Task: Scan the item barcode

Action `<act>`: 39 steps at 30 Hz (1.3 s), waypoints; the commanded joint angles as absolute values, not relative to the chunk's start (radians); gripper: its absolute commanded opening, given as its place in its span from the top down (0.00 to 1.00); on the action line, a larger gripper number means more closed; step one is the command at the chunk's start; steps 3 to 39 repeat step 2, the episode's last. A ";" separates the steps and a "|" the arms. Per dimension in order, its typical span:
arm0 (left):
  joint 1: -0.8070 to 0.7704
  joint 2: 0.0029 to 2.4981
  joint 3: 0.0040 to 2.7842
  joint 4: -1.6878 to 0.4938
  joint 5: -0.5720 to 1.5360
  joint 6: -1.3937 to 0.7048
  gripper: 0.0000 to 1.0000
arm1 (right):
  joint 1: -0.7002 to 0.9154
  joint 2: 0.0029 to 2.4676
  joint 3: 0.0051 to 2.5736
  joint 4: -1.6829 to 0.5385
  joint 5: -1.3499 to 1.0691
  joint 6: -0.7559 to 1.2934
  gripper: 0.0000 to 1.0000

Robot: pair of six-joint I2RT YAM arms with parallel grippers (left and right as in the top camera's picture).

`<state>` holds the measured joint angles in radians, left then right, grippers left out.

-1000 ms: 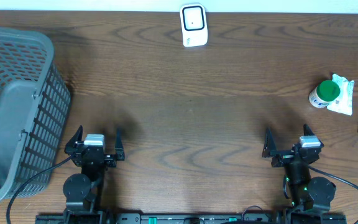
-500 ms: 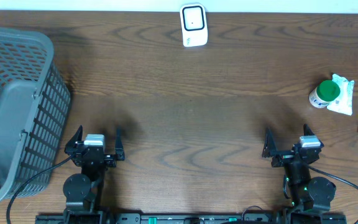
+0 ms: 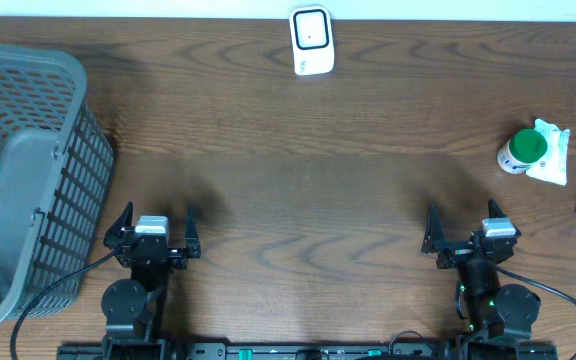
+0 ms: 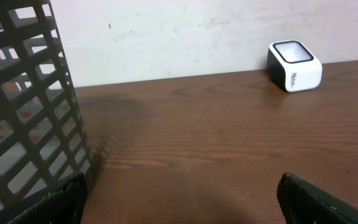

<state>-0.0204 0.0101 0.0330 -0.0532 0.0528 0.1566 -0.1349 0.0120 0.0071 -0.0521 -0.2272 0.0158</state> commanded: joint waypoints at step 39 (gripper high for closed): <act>-0.017 0.004 0.004 -0.068 0.041 0.159 0.02 | -0.125 0.006 0.006 -0.057 -0.218 0.029 0.01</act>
